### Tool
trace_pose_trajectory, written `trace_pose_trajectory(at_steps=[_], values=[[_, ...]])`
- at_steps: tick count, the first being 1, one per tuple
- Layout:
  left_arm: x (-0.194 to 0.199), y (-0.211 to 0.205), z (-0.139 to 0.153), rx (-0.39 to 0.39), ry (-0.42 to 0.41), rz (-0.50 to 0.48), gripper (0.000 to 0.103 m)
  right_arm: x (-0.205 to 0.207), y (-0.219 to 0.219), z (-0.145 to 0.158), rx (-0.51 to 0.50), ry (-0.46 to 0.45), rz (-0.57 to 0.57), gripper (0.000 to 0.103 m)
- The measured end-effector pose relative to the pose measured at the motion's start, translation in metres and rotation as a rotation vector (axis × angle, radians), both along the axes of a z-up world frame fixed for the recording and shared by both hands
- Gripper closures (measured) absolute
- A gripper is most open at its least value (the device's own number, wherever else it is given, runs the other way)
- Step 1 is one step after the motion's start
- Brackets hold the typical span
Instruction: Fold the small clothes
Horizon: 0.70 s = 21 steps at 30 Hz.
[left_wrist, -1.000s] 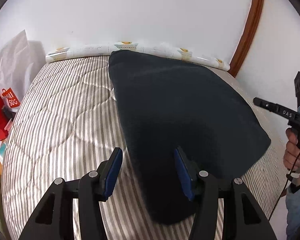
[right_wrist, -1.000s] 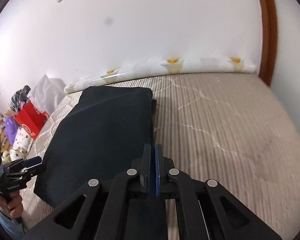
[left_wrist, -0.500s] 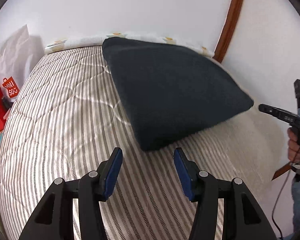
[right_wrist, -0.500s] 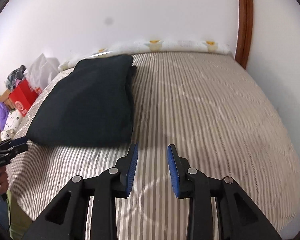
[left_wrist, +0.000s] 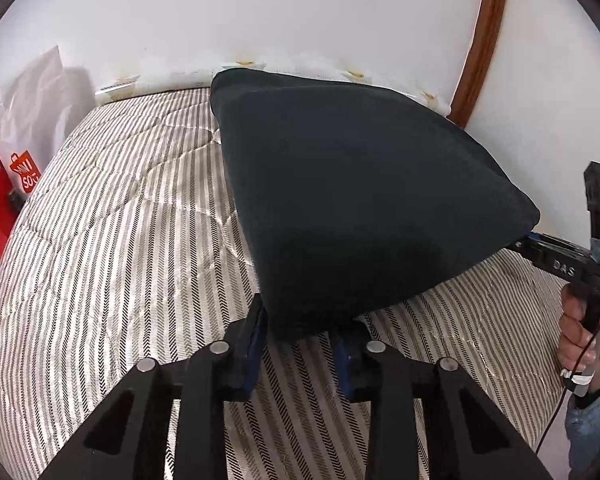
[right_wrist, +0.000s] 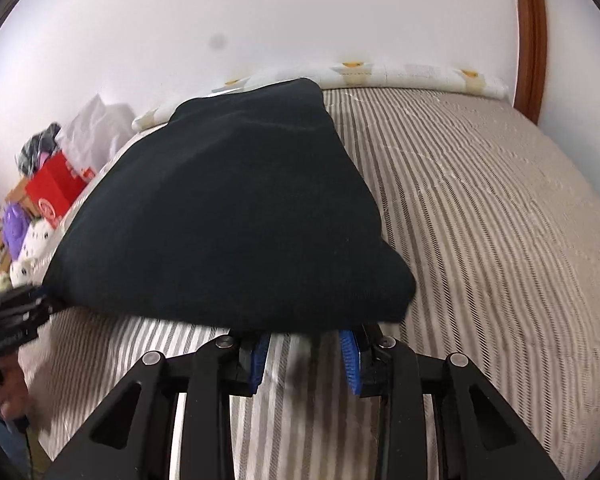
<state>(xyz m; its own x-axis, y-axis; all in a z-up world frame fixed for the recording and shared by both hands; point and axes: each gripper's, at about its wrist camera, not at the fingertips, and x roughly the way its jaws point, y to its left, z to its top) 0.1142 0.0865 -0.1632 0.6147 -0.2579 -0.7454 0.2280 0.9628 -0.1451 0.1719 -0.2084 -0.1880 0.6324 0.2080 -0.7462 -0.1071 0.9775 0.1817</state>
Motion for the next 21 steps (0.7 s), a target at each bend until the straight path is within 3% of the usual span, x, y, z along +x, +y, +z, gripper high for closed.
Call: trace_pose_trajectory(at_steps=[3,5,7,18,21], values=[[0.0,0.001,-0.001,-0.007,-0.001,-0.002,0.079,0.005,-0.001,-0.004,0.031,0.001,-0.007,0.072],[-0.001,0.002,0.0,-0.01,-0.009,-0.002,0.082,0.0,-0.003,0.002,0.03,-0.046,0.011,0.094],[-0.001,0.005,0.0,-0.029,-0.007,0.002,0.082,-0.005,-0.006,0.006,0.036,-0.077,0.01,0.095],[-0.019,0.008,0.007,-0.021,0.014,-0.017,0.082,-0.037,-0.023,0.012,-0.037,-0.036,0.018,0.094],[-0.03,0.011,0.014,-0.041,-0.021,-0.025,0.071,-0.049,-0.035,0.026,-0.049,-0.064,0.007,0.091]])
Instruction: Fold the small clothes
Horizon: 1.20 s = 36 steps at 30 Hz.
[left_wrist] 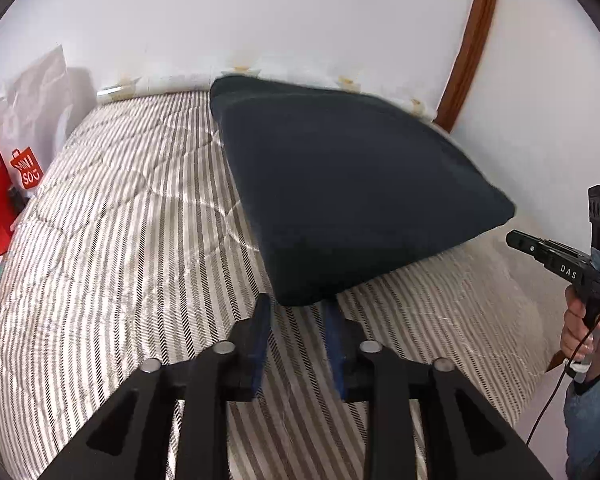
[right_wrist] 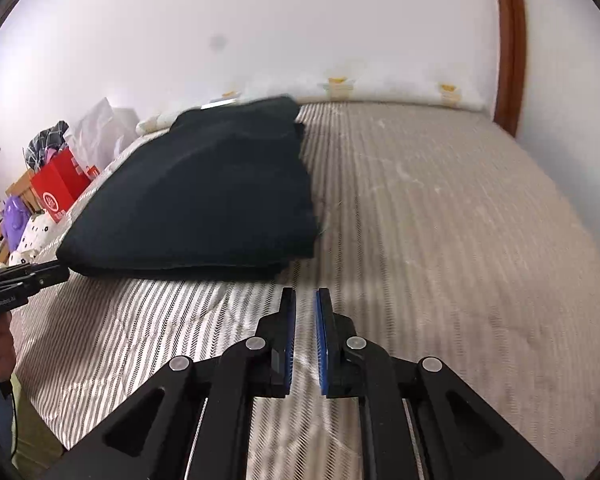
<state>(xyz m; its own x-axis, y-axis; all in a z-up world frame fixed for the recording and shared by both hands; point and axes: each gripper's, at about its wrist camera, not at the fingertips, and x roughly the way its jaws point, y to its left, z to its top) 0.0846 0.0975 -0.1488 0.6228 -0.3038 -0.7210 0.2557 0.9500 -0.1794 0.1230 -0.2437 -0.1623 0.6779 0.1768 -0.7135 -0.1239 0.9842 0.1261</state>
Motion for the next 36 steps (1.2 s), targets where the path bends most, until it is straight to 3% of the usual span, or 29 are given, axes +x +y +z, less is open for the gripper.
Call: trace_pose_trajectory(at_steps=[3,4,7,10,12,14,15,19,22,24,31,36], values=[[-0.008,0.0,0.011,-0.02,-0.053,0.001,0.062,-0.001,-0.004,0.019,0.037,-0.049,0.01,0.074],[-0.008,-0.001,0.014,-0.028,-0.062,0.001,0.06,0.001,-0.002,0.024,0.048,-0.065,0.015,0.063],[-0.001,-0.006,0.017,-0.039,-0.06,0.006,0.06,0.017,0.004,0.029,0.076,-0.093,0.018,0.06],[0.013,-0.013,0.015,-0.02,-0.057,0.025,0.06,0.042,0.005,0.021,0.158,-0.051,0.001,0.06],[0.022,-0.014,0.014,-0.021,-0.047,0.041,0.06,0.062,0.001,0.011,0.229,-0.005,-0.03,0.066],[0.032,-0.015,0.012,-0.009,-0.036,0.063,0.059,0.073,0.002,0.007,0.235,0.013,-0.049,0.094],[0.034,-0.014,0.011,-0.005,-0.031,0.071,0.058,0.077,0.004,0.008,0.226,0.018,-0.028,0.1],[0.041,-0.01,0.009,-0.041,-0.004,0.084,0.056,0.063,-0.01,0.02,0.283,-0.08,-0.012,0.1],[0.048,-0.009,0.008,-0.054,-0.004,0.09,0.055,0.067,-0.002,0.016,0.206,-0.036,0.0,0.099],[0.055,-0.01,0.007,-0.057,-0.001,0.098,0.054,0.064,0.004,0.021,0.132,-0.057,-0.009,0.097],[0.077,-0.013,0.009,-0.028,0.003,0.127,0.05,0.077,0.027,0.034,0.053,-0.09,-0.011,0.093],[0.092,-0.012,0.012,-0.016,0.002,0.137,0.05,0.097,0.044,0.024,-0.093,-0.001,-0.009,0.093]])
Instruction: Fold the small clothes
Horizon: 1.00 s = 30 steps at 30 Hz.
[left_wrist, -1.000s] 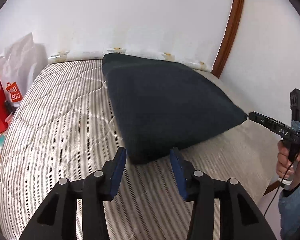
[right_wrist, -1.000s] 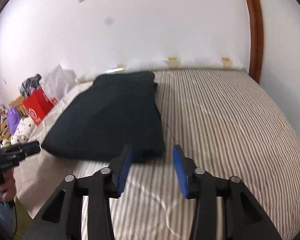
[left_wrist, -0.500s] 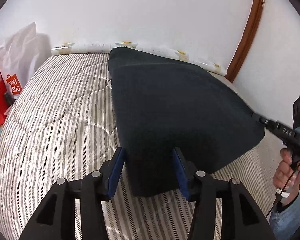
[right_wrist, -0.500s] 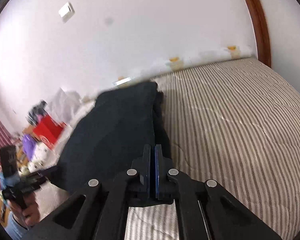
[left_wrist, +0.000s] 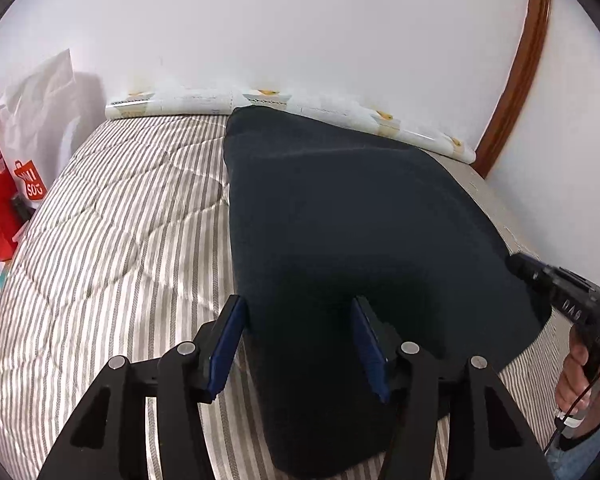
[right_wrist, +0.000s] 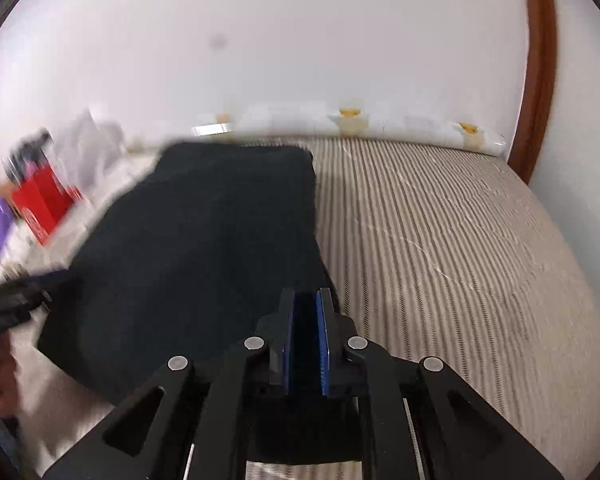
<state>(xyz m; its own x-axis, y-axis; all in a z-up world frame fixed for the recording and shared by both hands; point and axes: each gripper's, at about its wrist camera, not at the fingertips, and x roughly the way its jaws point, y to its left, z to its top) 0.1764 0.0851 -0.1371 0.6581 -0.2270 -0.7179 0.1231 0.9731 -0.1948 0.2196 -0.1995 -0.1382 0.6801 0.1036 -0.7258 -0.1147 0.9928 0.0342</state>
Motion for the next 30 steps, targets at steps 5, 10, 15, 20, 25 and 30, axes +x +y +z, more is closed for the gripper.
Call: trace_pose_trajectory(at_steps=[5,10,15,20,25,30], values=[[0.02,0.0,0.002,0.016,0.007,0.008,0.05,0.008,-0.006,0.011,-0.013,-0.011,-0.007,0.092],[0.044,-0.001,0.005,0.035,0.017,0.032,0.05,0.032,-0.001,0.023,0.016,-0.017,0.013,0.062],[0.061,0.001,0.001,0.044,0.036,0.037,0.05,0.073,0.007,0.022,0.08,0.028,0.038,0.057],[0.066,0.003,-0.002,0.023,0.049,0.035,0.05,0.109,0.01,-0.004,0.119,0.168,0.032,0.096],[0.07,0.003,-0.002,0.029,0.038,0.023,0.05,0.105,-0.007,-0.005,0.226,0.134,0.034,0.096],[0.093,0.005,0.001,0.052,0.039,0.033,0.05,0.113,0.005,0.0,0.158,0.146,0.023,0.09]])
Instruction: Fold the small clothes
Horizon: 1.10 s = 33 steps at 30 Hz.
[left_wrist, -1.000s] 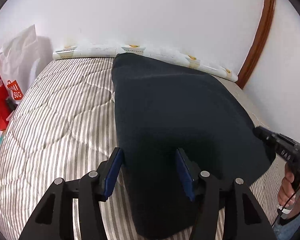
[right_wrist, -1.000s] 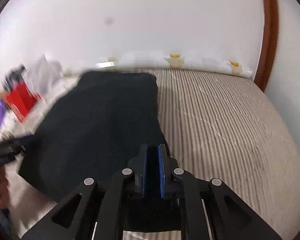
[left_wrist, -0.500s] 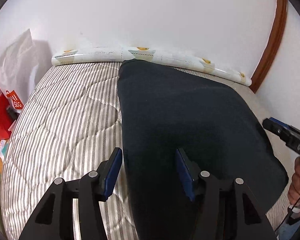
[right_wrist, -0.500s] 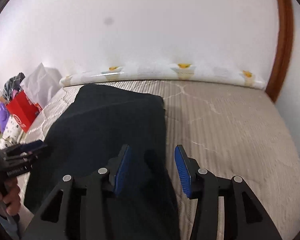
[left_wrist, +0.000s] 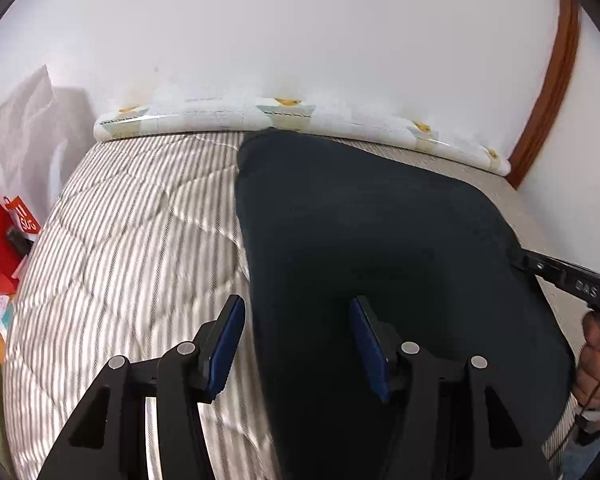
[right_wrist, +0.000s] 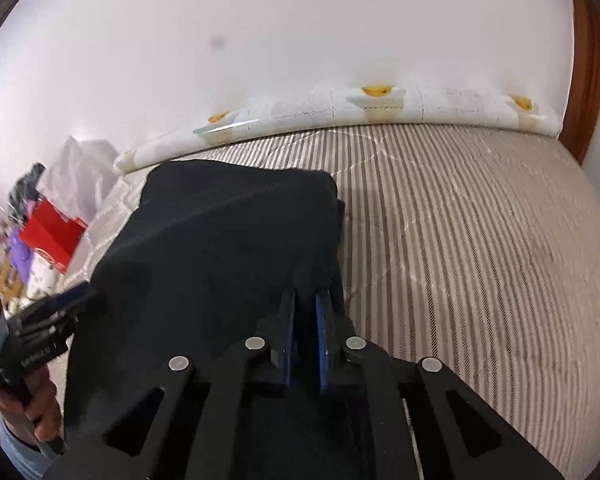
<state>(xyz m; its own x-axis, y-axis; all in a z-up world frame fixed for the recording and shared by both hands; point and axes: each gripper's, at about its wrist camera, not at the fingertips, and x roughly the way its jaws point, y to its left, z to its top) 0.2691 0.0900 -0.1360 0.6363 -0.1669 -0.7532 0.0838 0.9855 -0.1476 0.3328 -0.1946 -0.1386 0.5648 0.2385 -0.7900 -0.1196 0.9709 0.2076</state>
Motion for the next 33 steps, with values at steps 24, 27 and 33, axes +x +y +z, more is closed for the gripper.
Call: trace_pose_trajectory(at_steps=[24,27,33], values=[[0.018,0.002,-0.004,-0.002,0.033,-0.021,0.049,0.005,-0.013,0.008,-0.033,-0.007,0.029,0.097],[0.009,0.003,-0.004,-0.014,0.034,-0.025,0.049,-0.01,-0.016,0.005,-0.034,0.007,0.048,0.085],[-0.016,-0.002,-0.001,-0.018,0.037,-0.034,0.049,-0.041,-0.018,0.0,-0.086,0.006,0.019,0.084]])
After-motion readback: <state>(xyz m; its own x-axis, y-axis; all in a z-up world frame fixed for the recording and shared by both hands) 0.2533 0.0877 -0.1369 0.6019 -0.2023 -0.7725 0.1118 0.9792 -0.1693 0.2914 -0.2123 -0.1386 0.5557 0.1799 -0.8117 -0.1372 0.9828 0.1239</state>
